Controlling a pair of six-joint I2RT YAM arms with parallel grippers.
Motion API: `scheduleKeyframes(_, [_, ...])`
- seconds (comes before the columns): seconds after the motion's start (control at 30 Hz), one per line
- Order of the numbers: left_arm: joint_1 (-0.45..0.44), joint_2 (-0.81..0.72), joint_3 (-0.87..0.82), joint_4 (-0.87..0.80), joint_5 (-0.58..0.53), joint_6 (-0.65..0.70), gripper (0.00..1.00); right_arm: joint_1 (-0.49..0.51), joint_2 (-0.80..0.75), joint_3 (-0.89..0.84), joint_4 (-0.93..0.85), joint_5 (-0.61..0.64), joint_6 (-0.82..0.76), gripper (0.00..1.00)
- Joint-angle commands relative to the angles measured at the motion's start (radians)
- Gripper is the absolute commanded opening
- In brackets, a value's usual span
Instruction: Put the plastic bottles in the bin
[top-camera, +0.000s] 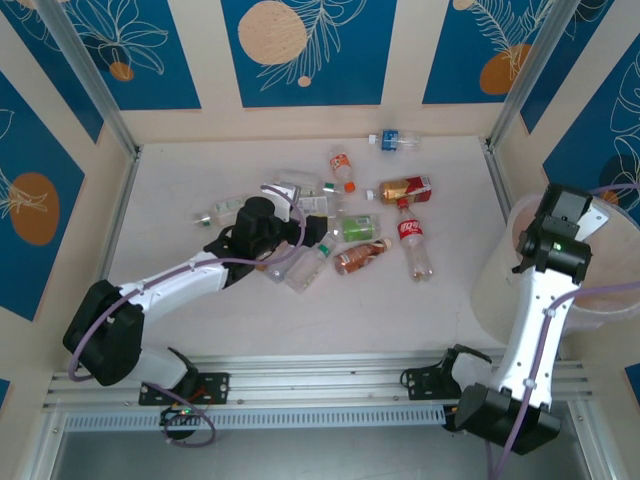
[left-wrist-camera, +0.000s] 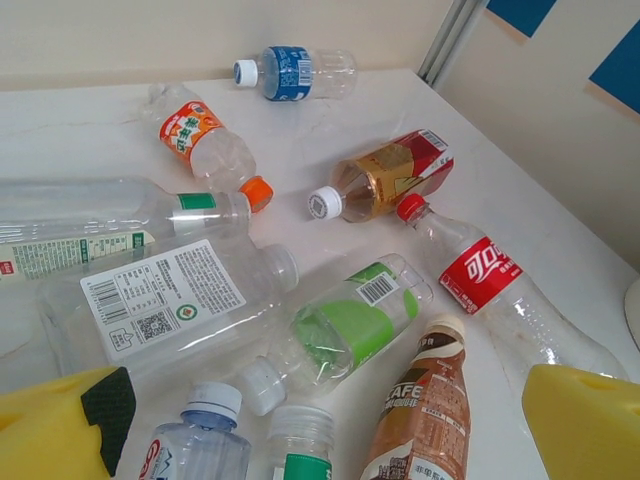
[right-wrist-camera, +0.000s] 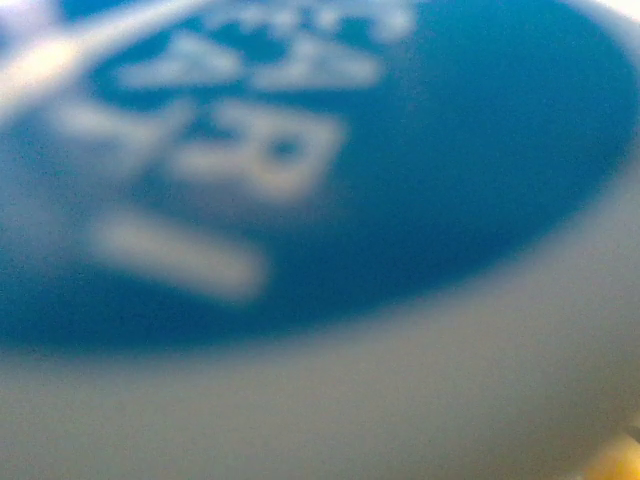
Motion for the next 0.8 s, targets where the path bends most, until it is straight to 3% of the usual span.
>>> scheduleKeyframes(0.0, [0.008,0.016,0.02,-0.005,0.008,0.02,1.0,-0.004,0.019,-0.017,-0.005,-0.138,0.062,0.48])
scheduleKeyframes(0.5, [0.009,0.015,0.0,-0.007,-0.026,0.011,1.0,0.004,0.032,-0.081,0.168,-0.395,0.07,0.48])
scheduleKeyframes(0.77, [0.011,0.012,-0.016,-0.01,-0.039,0.009,1.0,0.026,0.056,-0.087,0.256,-0.358,0.076,0.49])
